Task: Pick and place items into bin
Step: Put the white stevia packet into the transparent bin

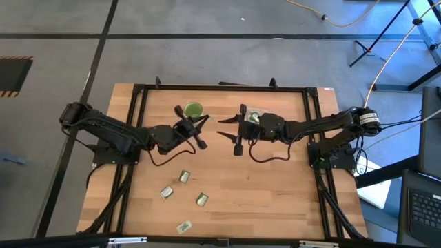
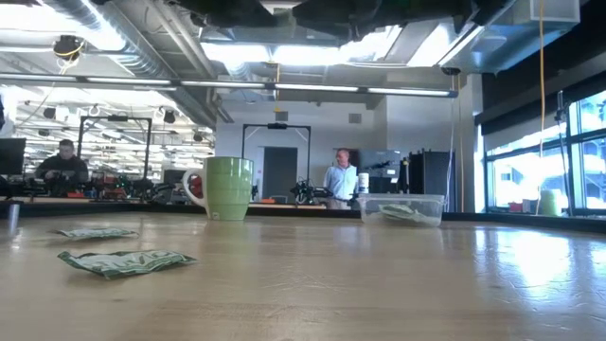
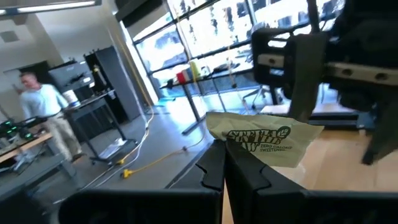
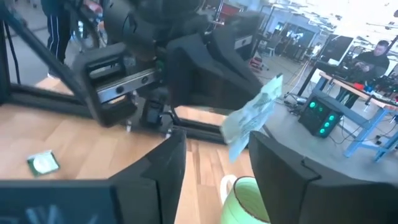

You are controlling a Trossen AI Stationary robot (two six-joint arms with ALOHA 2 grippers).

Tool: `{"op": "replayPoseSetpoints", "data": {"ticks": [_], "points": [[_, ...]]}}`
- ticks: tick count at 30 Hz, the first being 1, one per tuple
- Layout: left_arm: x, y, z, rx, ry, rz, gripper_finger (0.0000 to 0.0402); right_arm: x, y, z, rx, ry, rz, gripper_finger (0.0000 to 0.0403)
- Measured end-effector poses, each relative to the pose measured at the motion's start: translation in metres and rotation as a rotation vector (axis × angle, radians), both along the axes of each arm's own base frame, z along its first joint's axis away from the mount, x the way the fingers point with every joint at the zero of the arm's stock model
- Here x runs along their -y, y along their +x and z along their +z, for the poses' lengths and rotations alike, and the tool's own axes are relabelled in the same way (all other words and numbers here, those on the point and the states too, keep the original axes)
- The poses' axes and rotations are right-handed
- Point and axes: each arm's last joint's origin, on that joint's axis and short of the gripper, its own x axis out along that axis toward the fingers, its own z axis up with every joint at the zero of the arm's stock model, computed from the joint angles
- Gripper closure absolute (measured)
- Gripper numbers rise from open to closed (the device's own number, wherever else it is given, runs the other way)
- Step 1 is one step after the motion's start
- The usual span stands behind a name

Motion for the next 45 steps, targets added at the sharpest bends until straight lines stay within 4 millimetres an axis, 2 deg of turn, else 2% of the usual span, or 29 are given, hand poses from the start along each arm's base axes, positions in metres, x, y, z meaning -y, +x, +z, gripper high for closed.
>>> {"op": "replayPoseSetpoints", "data": {"ticks": [12,31,37,40,45], "points": [[0.001,0.001,0.002,0.029,-0.001,-0.035,0.0399,0.003,0.0,0.003,0.037,0.016,-0.012,0.026],[0.002,0.002,0.002,0.032,-0.001,-0.095,0.0398,0.003,0.0,0.004,0.049,0.016,-0.013,0.0395],[0.002,0.002,0.001,0.013,0.013,-0.09,0.0397,0.005,0.0,0.004,0.043,0.018,-0.063,0.0399],[0.003,0.001,-0.002,-0.037,0.032,-0.045,0.0384,0.007,-0.002,0.003,0.022,0.016,-0.131,0.04],[0.007,-0.004,-0.009,-0.112,0.011,0.005,0.0332,0.009,-0.011,0.009,-0.016,0.022,-0.195,0.0401]]}}
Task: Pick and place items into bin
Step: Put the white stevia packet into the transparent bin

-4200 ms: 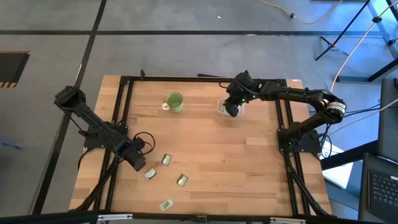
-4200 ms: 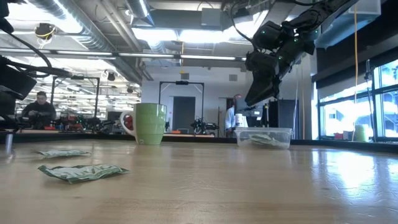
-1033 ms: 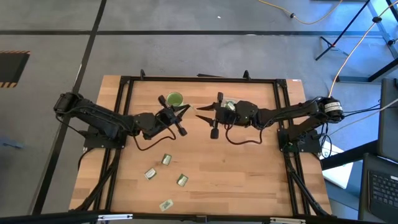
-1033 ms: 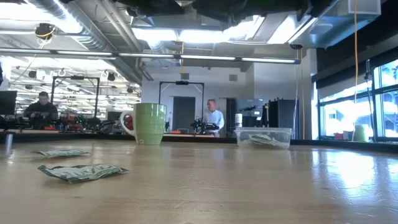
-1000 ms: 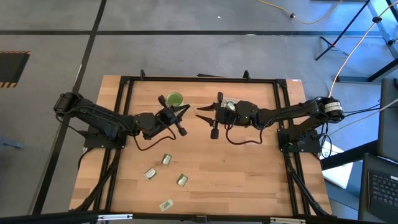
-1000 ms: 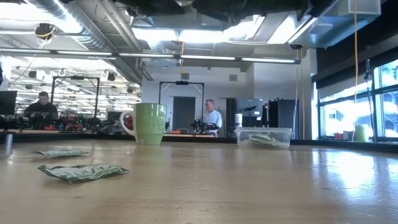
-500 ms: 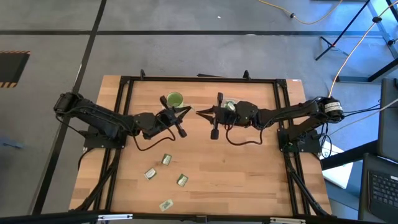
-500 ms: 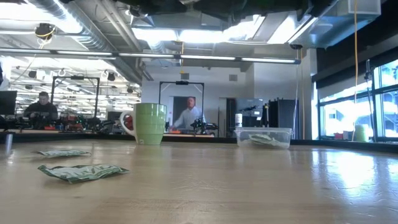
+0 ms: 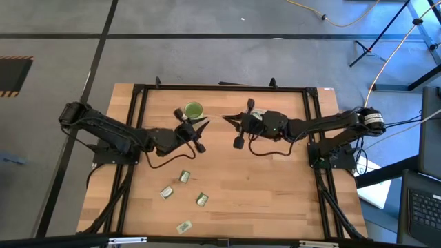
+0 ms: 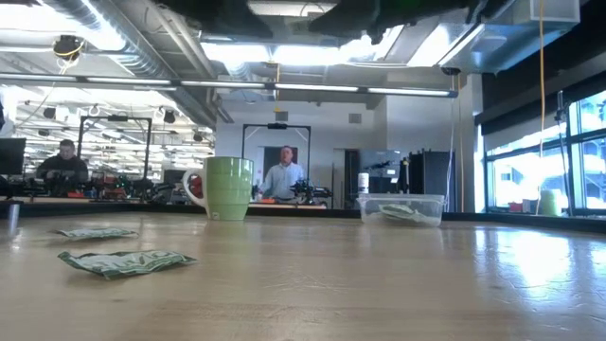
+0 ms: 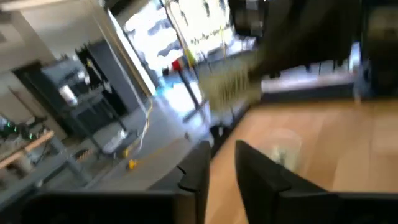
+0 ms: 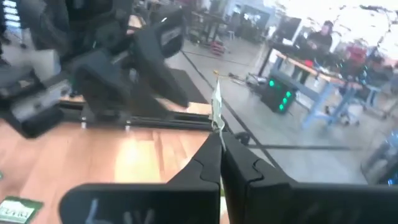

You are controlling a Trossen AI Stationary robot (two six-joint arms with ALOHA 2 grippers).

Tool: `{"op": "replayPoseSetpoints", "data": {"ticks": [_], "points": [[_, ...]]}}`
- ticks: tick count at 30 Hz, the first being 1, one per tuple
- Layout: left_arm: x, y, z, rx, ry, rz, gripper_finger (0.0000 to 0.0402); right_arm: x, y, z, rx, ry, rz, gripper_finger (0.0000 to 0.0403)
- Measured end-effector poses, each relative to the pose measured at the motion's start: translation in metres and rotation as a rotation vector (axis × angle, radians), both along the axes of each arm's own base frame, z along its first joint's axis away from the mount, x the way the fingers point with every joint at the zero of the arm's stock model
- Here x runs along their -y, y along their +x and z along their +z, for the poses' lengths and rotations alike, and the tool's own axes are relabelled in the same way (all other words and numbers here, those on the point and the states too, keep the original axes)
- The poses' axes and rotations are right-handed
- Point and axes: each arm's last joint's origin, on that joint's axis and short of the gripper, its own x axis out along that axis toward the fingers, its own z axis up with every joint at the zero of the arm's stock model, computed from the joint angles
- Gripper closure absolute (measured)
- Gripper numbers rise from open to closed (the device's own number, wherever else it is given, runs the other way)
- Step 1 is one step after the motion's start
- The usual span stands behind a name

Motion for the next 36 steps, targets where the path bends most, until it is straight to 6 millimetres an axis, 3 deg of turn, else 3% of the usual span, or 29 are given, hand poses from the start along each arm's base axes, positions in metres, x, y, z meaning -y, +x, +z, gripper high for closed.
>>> {"op": "replayPoseSetpoints", "data": {"ticks": [7,11,14,25,31,36], "points": [[0.001,-0.018,-0.009,-0.108,-0.179,-0.126,0.0284,0.022,-0.032,0.007,-0.13,0.197,-0.131,0.0402],[0.002,-0.028,-0.018,-0.219,-0.368,-0.292,0.0284,0.049,-0.055,-0.007,-0.296,0.374,-0.278,0.0402],[0.006,-0.032,-0.024,-0.287,-0.469,-0.383,0.0291,0.071,-0.066,-0.02,-0.407,0.525,-0.294,0.0403],[0.012,-0.037,-0.032,-0.363,-0.727,-0.496,0.0315,0.133,-0.079,-0.071,-0.625,0.876,-0.256,0.0403],[0.013,-0.041,-0.036,-0.429,-0.811,-0.521,0.032,0.149,-0.08,-0.092,-0.682,0.941,-0.306,0.0402],[0.015,-0.043,-0.039,-0.479,-0.881,-0.554,0.032,0.15,-0.081,-0.103,-0.744,0.972,-0.326,0.0388]]}}
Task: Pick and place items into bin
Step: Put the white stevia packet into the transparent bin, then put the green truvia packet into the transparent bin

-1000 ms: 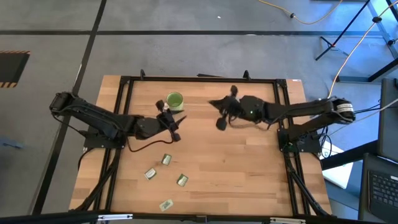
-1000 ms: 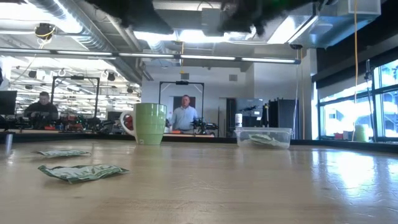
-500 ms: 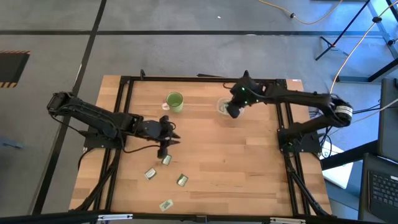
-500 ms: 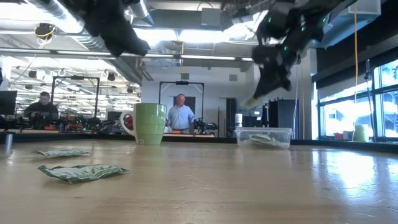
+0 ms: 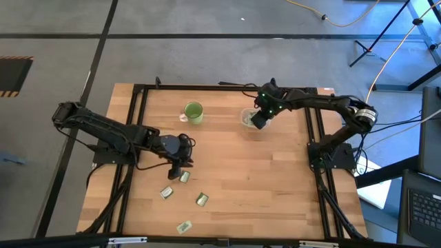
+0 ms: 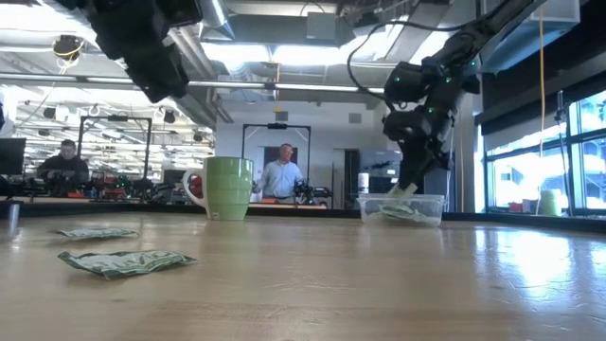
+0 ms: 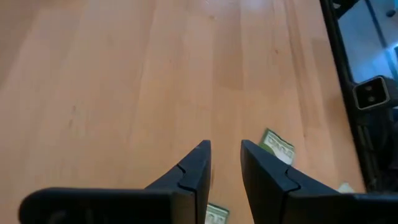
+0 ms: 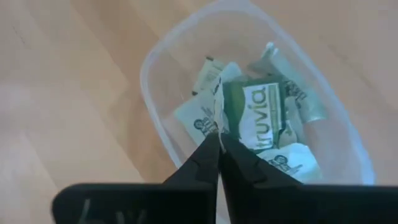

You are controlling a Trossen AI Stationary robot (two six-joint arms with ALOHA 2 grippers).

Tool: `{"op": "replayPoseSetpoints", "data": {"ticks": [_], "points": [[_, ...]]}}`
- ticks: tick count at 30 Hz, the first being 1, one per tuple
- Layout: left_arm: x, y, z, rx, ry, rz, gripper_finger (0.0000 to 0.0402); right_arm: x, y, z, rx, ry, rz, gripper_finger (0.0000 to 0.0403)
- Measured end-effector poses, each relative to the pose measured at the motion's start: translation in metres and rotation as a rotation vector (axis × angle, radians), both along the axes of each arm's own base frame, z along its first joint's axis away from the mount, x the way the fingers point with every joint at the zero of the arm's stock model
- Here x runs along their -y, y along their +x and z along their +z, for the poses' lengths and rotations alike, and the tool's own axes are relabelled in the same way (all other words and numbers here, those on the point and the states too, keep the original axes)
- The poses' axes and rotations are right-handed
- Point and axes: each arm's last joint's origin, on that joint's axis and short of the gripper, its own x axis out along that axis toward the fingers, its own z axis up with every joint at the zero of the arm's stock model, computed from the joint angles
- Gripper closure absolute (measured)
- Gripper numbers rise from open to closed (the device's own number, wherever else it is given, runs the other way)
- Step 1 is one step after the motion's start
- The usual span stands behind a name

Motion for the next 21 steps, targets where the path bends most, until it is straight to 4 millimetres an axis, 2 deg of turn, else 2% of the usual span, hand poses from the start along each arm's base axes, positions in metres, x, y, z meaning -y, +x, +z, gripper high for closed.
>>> {"op": "replayPoseSetpoints", "data": {"ticks": [12,16,21], "points": [[0.001,-0.006,-0.006,-0.106,-0.059,0.039,0.032,0.001,0.0,-0.006,-0.046,-0.005,-0.022,0.0344],[0.005,-0.011,-0.009,-0.15,-0.044,0.023,0.032,0.005,-0.003,-0.005,-0.112,-0.113,-0.079,0.0325],[0.015,-0.021,-0.015,-0.244,-0.007,-0.026,0.0326,0.009,-0.007,0.007,-0.16,-0.3,-0.203,0.0316]]}}
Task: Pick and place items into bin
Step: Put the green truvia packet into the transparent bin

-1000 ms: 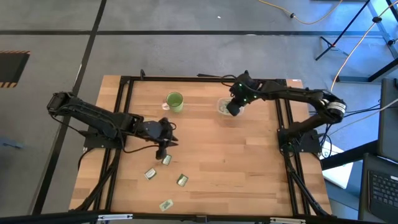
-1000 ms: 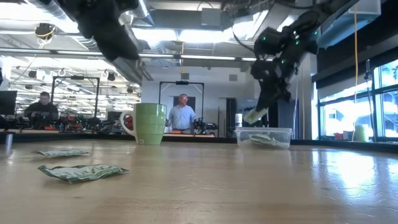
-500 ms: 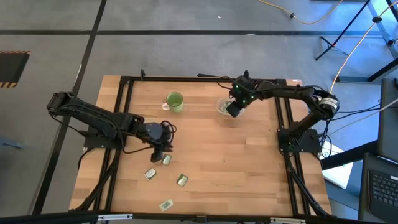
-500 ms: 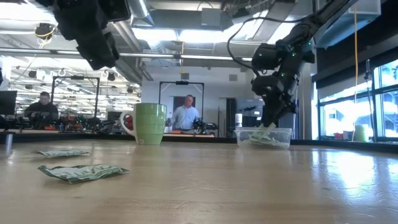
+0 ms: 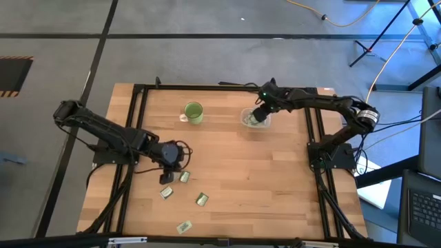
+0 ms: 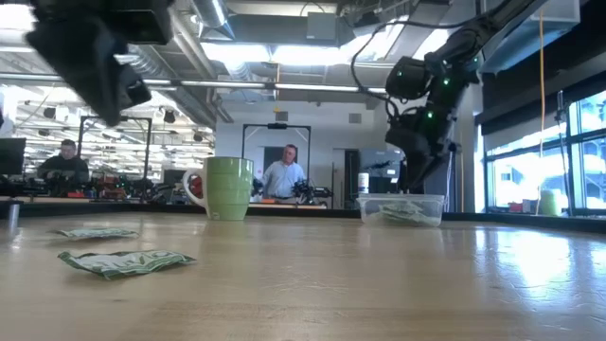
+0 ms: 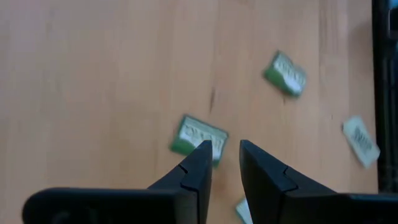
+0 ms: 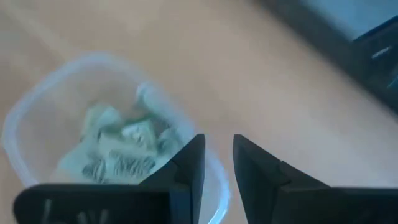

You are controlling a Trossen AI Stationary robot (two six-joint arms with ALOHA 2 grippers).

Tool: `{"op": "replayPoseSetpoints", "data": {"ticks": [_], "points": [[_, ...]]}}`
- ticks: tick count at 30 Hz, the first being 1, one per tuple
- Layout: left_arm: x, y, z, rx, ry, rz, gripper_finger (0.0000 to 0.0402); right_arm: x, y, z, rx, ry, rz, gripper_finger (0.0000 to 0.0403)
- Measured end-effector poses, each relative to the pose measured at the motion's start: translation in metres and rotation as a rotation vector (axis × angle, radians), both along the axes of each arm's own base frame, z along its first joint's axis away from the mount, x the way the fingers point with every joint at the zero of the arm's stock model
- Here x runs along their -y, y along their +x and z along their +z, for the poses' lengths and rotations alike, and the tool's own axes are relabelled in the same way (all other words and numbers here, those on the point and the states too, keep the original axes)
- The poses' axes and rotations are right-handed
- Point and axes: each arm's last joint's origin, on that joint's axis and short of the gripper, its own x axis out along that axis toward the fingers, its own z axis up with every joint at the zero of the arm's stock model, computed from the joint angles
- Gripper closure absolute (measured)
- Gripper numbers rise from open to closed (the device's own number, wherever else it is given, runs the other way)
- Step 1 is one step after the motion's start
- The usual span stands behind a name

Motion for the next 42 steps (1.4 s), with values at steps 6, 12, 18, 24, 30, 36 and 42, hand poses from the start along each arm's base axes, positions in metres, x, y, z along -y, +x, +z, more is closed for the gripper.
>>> {"op": "replayPoseSetpoints", "data": {"ticks": [6,12,18,24,30,36,42], "points": [[0.03,-0.005,-0.012,-0.051,0.043,-0.108,0.0339,0.002,0.002,0.014,0.085,-0.073,-0.003,0.0315],[0.042,0.002,-0.036,-0.117,0.185,-0.064,0.0327,0.003,0.004,0.016,0.12,-0.093,-0.001,0.0315],[0.038,0.013,-0.057,-0.181,0.284,-0.105,0.0298,0.003,0.005,0.016,0.123,-0.087,0.003,0.0315],[0.038,0.024,-0.065,-0.142,0.301,-0.181,0.0297,0.003,0.004,0.016,0.117,-0.083,0.003,0.0315],[0.043,0.033,-0.072,-0.091,0.301,-0.256,0.0321,0.003,0.004,0.016,0.117,-0.083,0.003,0.0315],[0.045,0.039,-0.087,-0.133,0.288,-0.271,0.0335,0.003,0.004,0.016,0.117,-0.082,0.003,0.0315],[0.044,0.041,-0.091,-0.148,0.278,-0.273,0.0346,0.002,0.004,0.016,0.115,-0.08,0.003,0.0315]]}}
